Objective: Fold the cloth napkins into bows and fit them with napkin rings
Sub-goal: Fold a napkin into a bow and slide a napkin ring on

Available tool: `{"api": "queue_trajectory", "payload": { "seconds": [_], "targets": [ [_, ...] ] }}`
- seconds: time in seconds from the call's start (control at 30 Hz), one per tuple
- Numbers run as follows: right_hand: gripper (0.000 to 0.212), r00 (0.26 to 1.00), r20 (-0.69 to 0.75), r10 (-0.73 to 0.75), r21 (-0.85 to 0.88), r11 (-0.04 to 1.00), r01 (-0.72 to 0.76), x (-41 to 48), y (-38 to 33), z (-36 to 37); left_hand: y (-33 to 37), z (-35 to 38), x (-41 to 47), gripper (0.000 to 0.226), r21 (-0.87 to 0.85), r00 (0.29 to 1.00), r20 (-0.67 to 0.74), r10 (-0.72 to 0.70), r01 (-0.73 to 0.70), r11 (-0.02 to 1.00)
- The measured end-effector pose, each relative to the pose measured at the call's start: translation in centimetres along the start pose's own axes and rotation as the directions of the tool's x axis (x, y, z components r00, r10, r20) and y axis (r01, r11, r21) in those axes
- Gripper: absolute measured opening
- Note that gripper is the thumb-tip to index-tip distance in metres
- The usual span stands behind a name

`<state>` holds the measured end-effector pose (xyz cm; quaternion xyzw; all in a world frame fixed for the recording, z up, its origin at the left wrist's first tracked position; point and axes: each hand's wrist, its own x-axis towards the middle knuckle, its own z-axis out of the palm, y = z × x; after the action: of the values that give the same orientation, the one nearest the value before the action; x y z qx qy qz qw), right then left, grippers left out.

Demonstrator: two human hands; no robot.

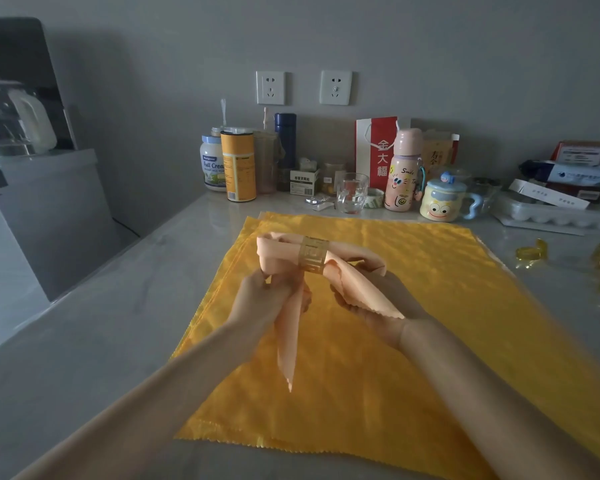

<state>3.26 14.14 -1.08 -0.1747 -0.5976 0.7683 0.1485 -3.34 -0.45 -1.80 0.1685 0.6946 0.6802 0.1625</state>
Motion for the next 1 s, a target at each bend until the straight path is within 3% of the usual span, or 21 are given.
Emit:
{"api": "queue_trajectory", "payload": {
  "seconds": [0.07, 0.2, 0.3, 0.4, 0.5, 0.57, 0.67, 0.77, 0.87, 1.0],
  "targets": [
    [0.021, 0.998, -0.025, -0.064, -0.056, 0.996, 0.062, -0.2, 0.6, 0.5, -0.2, 0.6, -0.3, 0.013, -0.043, 0.999, 0.021, -0.045, 0.045, 0.998],
    [0.011, 0.971, -0.031, -0.236, -0.109, 0.967, 0.231, -0.9, 1.3, 1.6, 0.1, 1.2, -0.3, 0.055, -0.222, 0.98, 0.197, -0.018, 0.062, 0.973],
    [0.008, 0.954, 0.038, -0.298, -0.184, 0.936, 0.3, -1.5, 1.8, 2.2, -0.6, 1.8, -0.2, 0.056, -0.215, 0.995, 0.098, 0.02, 0.002, 0.977],
    [0.008, 0.958, 0.024, -0.286, -0.19, 0.939, 0.285, -1.1, 1.8, 2.2, -1.0, 1.6, -0.1, 0.067, -0.274, 0.997, 0.072, -0.016, 0.035, 0.961],
    [0.013, 0.96, -0.033, -0.278, -0.249, 0.932, 0.262, 0.0, 1.9, 1.5, -1.0, 1.6, -0.3, 0.049, -0.339, 0.997, 0.069, -0.027, 0.049, 0.939],
    [0.02, 0.959, -0.052, -0.28, -0.258, 0.931, 0.258, 0.4, 2.3, 1.3, -1.1, 2.0, -0.5, 0.027, -0.393, 0.995, 0.011, -0.098, 0.094, 0.915],
    [0.021, 0.958, -0.077, -0.276, -0.232, 0.94, 0.252, 0.4, 2.7, 1.4, -1.2, 2.6, -0.5, 0.014, -0.417, 0.985, -0.058, -0.159, 0.121, 0.901],
    [0.015, 0.965, -0.116, -0.234, -0.201, 0.957, 0.208, 0.3, 2.3, 1.2, -1.2, 2.7, -0.6, 0.021, -0.317, 0.99, -0.079, -0.116, 0.086, 0.944],
    [0.016, 0.972, -0.147, -0.184, -0.236, 0.961, 0.146, 0.5, 1.7, 0.6, -1.4, 2.3, -0.5, 0.019, 0.049, 0.997, -0.071, 0.028, -0.024, 0.998],
    [0.019, 0.987, -0.122, -0.103, -0.272, 0.96, 0.067, 0.8, 1.0, -0.1, -1.4, 1.4, -0.1, 0.014, 0.373, 0.973, -0.043, 0.228, -0.196, 0.907]
  ]
}}
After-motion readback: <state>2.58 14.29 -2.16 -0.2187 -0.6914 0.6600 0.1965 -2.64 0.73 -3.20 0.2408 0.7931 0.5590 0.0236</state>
